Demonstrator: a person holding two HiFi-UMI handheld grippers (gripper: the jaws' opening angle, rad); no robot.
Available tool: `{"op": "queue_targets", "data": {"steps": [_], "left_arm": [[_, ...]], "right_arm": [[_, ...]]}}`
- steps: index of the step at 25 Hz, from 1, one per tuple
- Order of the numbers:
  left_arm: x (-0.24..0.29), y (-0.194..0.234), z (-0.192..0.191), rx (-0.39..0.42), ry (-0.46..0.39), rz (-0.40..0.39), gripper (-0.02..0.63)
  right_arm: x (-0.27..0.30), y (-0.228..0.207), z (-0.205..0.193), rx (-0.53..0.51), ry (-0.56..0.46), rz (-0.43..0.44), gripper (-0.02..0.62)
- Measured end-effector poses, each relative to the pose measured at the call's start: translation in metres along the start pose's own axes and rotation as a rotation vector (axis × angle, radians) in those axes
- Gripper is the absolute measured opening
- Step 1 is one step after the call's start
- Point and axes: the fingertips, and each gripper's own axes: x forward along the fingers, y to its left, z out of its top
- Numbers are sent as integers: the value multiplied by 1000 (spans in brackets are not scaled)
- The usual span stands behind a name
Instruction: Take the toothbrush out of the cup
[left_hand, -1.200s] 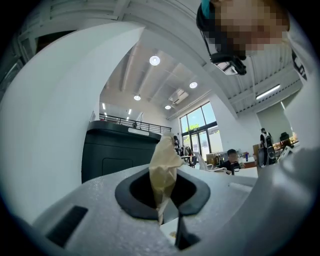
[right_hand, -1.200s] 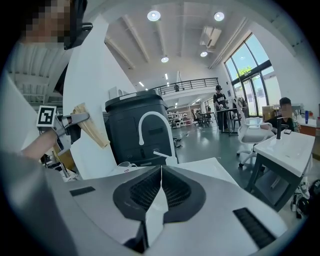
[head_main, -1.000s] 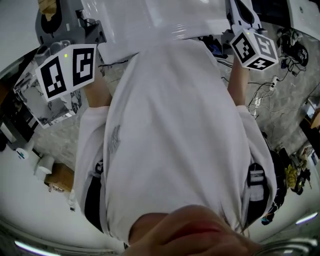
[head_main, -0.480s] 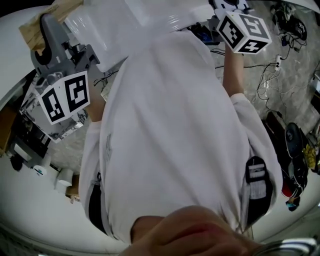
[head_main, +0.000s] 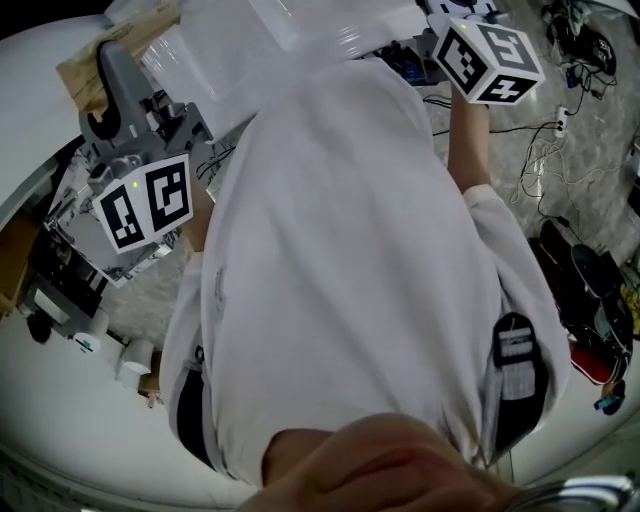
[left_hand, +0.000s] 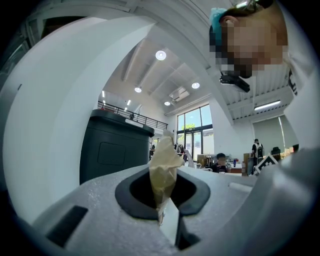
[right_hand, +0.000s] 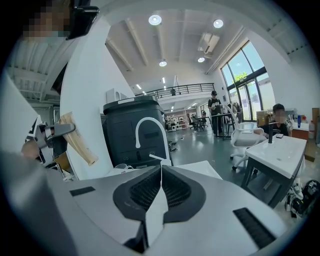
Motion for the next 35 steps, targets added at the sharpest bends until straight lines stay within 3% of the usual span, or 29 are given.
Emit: {"op": "queue_targets", "data": {"steps": [14,35], "left_arm": [[-27,12,-31,-35,53,61,38],[-29,-3,-53,-102,111,39,38]], "right_arm": [[-8,2,-3,22,-14,-4,15],[-12,-6,-15,22,39,-14,15]]}}
